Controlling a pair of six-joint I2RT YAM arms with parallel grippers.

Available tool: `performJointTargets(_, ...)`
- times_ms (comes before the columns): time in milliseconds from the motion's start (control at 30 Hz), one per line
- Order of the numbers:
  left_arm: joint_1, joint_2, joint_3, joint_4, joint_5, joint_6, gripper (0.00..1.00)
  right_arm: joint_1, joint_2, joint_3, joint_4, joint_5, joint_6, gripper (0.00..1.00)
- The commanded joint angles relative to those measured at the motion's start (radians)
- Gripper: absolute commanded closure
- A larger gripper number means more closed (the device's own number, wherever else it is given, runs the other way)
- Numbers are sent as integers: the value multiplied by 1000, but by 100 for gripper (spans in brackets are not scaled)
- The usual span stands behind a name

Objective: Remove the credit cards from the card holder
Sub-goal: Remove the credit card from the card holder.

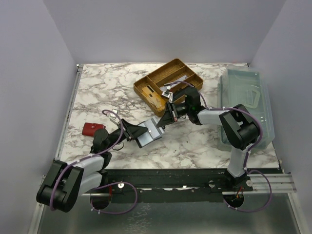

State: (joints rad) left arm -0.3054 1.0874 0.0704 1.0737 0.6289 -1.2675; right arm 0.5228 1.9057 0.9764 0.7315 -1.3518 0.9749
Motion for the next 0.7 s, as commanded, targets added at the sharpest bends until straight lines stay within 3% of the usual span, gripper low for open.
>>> performJointTargets(0, -15, 33, 29, 20, 6, 6, 60, 14, 4, -2, 11, -24, -2, 100)
performJointTargets(300, -66, 118, 48, 66, -45, 6, 59, 22, 11, -1, 16, -26, 4, 100)
performJointTargets(467, -88, 176, 52, 192, -78, -49, 61, 26, 16, 0, 10, -24, 0, 99)
performJointTargets(567, -89, 193, 52, 255, -94, -74, 72, 30, 18, 7, -19, -23, -23, 98)
performJointTargets(633, -89, 201, 52, 277, -94, -69, 95, 31, 16, 8, -32, -22, -32, 97)
performJointTargets(667, -90, 206, 52, 284, -92, -65, 100, 31, 14, 9, -33, -22, -35, 97)
